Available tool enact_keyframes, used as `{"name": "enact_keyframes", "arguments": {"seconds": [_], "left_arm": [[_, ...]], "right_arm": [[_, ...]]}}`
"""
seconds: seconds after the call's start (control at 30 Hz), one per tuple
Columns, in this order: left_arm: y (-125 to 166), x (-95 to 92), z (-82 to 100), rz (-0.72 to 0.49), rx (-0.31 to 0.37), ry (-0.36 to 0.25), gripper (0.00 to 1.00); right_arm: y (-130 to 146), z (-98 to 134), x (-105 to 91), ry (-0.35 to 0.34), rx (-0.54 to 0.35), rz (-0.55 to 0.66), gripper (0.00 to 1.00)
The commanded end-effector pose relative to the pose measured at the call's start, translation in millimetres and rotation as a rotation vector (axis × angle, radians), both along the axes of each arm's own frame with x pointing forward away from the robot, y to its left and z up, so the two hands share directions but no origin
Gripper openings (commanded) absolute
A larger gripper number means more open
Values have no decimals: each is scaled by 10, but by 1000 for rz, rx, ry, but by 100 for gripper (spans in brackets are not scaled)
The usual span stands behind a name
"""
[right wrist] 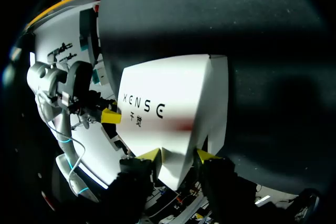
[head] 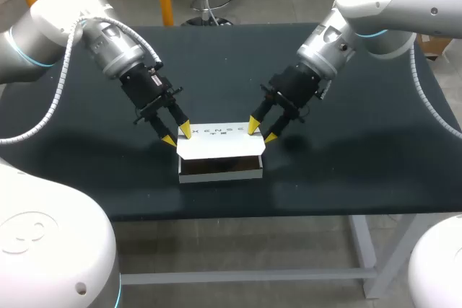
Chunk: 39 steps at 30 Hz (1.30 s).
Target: Assemble the packaging by folding the flat box into shape, placing the metal phone stand inside, and closing the box properly
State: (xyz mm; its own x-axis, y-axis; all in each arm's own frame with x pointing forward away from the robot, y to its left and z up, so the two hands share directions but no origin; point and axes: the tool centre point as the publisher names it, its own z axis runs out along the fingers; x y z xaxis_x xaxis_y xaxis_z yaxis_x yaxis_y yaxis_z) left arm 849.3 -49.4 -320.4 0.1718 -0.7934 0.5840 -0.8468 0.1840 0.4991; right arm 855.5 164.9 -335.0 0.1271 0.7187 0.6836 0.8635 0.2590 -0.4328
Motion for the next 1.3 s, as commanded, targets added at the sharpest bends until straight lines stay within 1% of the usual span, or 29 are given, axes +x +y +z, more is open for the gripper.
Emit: {"name": "enact_keyframes", "arguments": {"seconds": [0.03, 0.47, 0.67, 0.8, 1.3], "left_arm": [[-59, 91, -9, -25, -3, 33, 37], [-40, 89, 44, -42, -11, 67, 35], [-44, 66, 75, -42, 2, 77, 36], [-37, 65, 81, -43, 1, 107, 33], [-13, 92, 105, -46, 12, 140, 33]], "right_arm": [[77, 19, 59, 29, 6, 26, 44], [82, 69, 81, 49, 10, 38, 43], [85, 92, 89, 57, 13, 45, 43], [101, 101, 103, 64, 15, 51, 42], [125, 141, 120, 79, 19, 61, 42]]}}
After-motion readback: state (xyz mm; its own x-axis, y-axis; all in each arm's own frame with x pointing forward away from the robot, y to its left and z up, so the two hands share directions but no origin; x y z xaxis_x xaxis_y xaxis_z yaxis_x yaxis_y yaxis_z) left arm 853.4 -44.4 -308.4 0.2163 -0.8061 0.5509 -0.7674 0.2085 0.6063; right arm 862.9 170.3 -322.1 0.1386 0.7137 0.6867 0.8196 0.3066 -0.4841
